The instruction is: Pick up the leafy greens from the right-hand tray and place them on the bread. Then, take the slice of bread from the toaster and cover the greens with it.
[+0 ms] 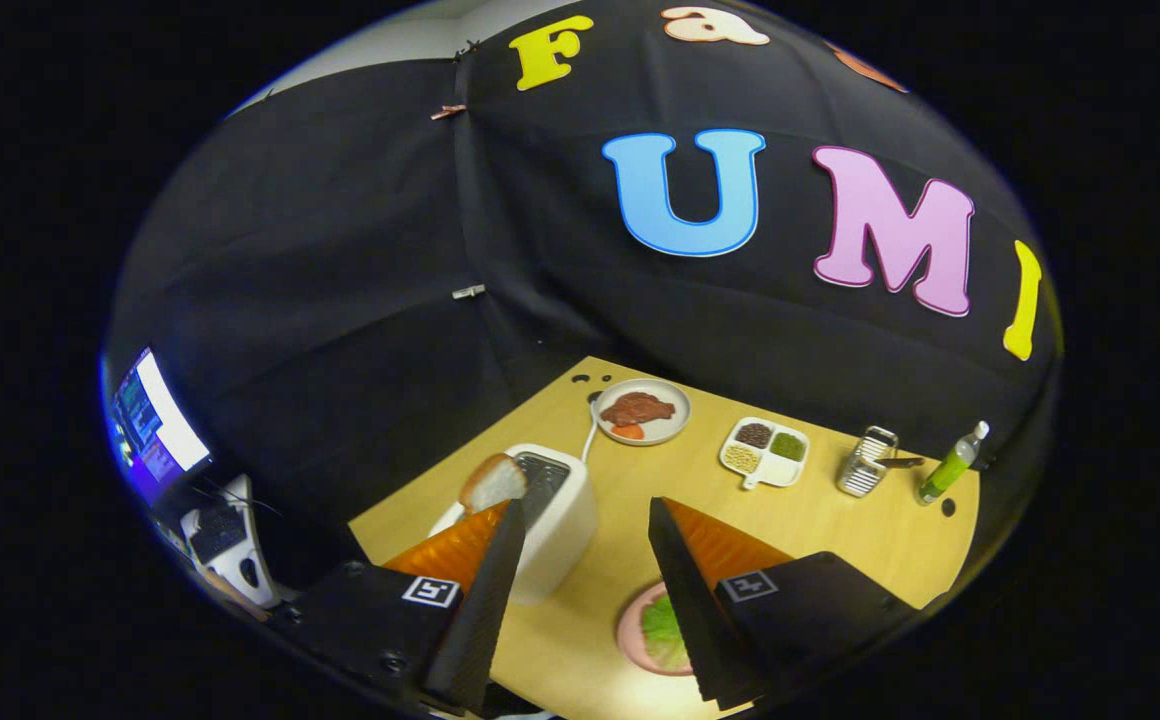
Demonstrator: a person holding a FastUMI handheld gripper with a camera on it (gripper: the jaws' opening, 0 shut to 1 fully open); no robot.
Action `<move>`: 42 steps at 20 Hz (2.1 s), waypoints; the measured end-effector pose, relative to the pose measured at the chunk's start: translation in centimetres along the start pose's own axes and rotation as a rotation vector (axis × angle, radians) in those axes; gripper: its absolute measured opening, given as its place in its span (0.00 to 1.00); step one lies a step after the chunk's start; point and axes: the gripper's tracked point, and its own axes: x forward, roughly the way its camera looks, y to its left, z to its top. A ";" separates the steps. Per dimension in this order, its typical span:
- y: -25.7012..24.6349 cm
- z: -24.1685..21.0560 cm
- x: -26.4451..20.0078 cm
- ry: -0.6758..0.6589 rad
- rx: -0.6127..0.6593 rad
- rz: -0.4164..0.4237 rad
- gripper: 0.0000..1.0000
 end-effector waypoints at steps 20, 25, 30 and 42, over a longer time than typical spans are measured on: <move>8.6 -6.9 16.3 0.227 0.493 -0.009 0.79; 6.4 -9.6 18.9 0.263 0.489 -0.120 0.58; 5.7 -9.3 18.4 0.288 0.516 -0.137 0.13; 3.3 -0.1 9.5 0.091 0.516 -0.057 0.13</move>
